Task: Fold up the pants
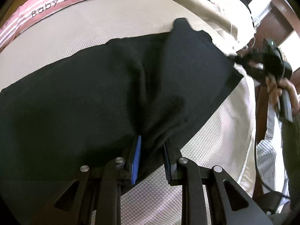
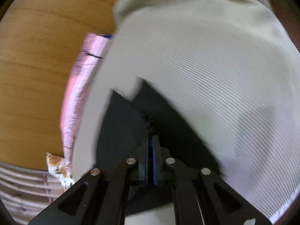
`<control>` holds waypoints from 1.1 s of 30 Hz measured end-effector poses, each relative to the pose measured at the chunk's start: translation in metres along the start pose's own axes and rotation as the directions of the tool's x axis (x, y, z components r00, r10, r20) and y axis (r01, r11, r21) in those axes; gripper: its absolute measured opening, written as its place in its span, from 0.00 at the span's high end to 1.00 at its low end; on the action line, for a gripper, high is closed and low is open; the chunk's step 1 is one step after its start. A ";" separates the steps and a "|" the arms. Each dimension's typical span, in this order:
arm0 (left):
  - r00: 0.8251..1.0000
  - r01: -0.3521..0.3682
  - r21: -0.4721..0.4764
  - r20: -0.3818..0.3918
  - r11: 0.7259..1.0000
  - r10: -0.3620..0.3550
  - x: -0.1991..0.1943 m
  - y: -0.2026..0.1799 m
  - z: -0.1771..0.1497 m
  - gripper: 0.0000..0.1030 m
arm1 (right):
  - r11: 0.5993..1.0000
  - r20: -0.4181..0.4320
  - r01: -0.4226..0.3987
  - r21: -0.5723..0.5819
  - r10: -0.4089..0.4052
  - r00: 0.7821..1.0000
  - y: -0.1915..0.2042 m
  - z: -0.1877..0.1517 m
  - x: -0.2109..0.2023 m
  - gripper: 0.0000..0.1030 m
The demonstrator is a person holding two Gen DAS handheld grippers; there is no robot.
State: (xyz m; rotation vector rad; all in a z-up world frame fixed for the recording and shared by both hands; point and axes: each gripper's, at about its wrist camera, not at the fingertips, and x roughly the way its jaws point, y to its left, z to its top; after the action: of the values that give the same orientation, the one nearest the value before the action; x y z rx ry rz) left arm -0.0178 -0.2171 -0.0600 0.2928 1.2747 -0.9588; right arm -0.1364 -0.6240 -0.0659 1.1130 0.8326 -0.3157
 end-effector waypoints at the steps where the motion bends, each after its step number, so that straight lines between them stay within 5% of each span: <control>1: 1.000 -0.010 0.011 0.001 1.000 0.010 0.000 -0.002 0.000 0.77 | 1.000 -0.004 0.010 0.021 -0.010 1.000 -0.010 -0.005 0.000 0.96; 7: 1.000 -0.021 0.034 -0.002 0.999 0.021 0.002 -0.009 0.001 0.76 | 1.000 0.050 -0.006 0.012 0.005 0.999 -0.007 -0.020 -0.020 0.96; 17: 1.000 0.015 0.039 -0.020 0.999 -0.014 0.000 -0.011 0.001 0.74 | 0.989 0.052 0.141 -0.053 -0.138 0.989 -0.020 -0.031 -0.023 0.97; 21: 0.998 0.059 -0.004 -0.004 0.998 -0.059 -0.014 0.002 0.004 0.74 | 0.953 0.038 0.264 -0.145 -0.262 0.964 0.002 -0.023 -0.029 0.70; 23: 0.995 0.097 -0.024 0.025 0.995 -0.096 -0.029 0.014 0.006 0.74 | 0.931 0.079 0.298 -0.209 -0.288 0.955 0.018 -0.013 -0.036 0.68; 27: 0.992 0.090 -0.045 0.096 0.995 -0.086 -0.050 0.033 0.012 0.71 | 0.932 0.067 0.215 -0.292 -0.204 0.977 0.047 0.019 -0.026 0.69; 33: 0.992 -0.018 -0.178 0.120 0.984 0.039 -0.044 0.076 0.022 0.68 | 0.934 -0.060 0.083 -0.346 -0.111 0.992 0.087 0.075 0.034 0.69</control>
State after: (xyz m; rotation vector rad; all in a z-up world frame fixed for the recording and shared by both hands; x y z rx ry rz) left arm 0.0542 -0.1669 -0.0369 0.1118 1.2296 -0.8205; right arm -0.0281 -0.6461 -0.0191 0.7623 0.9735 -0.1988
